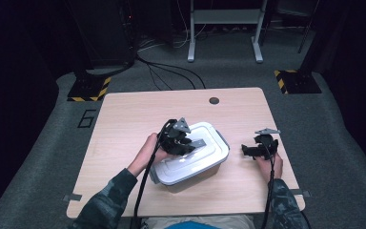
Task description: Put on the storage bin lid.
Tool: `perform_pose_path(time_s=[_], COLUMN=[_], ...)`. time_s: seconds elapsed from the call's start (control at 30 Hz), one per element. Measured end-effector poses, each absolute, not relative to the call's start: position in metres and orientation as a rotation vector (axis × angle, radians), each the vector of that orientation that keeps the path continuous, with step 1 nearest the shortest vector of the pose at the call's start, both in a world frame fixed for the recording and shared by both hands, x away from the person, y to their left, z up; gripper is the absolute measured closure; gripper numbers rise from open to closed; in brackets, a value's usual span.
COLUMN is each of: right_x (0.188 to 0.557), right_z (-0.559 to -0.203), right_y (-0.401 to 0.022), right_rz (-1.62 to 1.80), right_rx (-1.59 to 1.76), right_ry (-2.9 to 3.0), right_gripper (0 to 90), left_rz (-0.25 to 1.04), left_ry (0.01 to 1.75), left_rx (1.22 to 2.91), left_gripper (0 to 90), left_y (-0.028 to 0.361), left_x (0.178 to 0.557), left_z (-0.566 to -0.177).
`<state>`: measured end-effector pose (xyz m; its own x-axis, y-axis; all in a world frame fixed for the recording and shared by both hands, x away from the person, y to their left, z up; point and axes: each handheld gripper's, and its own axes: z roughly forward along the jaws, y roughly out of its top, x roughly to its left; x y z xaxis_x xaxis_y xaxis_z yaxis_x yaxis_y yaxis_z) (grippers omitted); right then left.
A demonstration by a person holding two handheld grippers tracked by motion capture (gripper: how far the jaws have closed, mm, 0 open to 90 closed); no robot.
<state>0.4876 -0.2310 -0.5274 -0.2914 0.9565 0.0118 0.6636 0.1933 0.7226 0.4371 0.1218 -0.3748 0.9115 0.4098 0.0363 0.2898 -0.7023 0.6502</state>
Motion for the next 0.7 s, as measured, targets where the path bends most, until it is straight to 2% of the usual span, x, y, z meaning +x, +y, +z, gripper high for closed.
perform_pose_path(time_s=[0.7], right_x=[0.4876], right_z=[-0.5274], right_y=[-0.2313], right_rz=[0.878], right_rx=[1.508], right_ry=[2.030], right_gripper=[3.3], left_rz=[0.225], left_ry=[0.508], left_rx=[2.387], left_gripper=[65.1], left_y=[0.1235], left_x=[0.4359], left_z=[-0.3798])
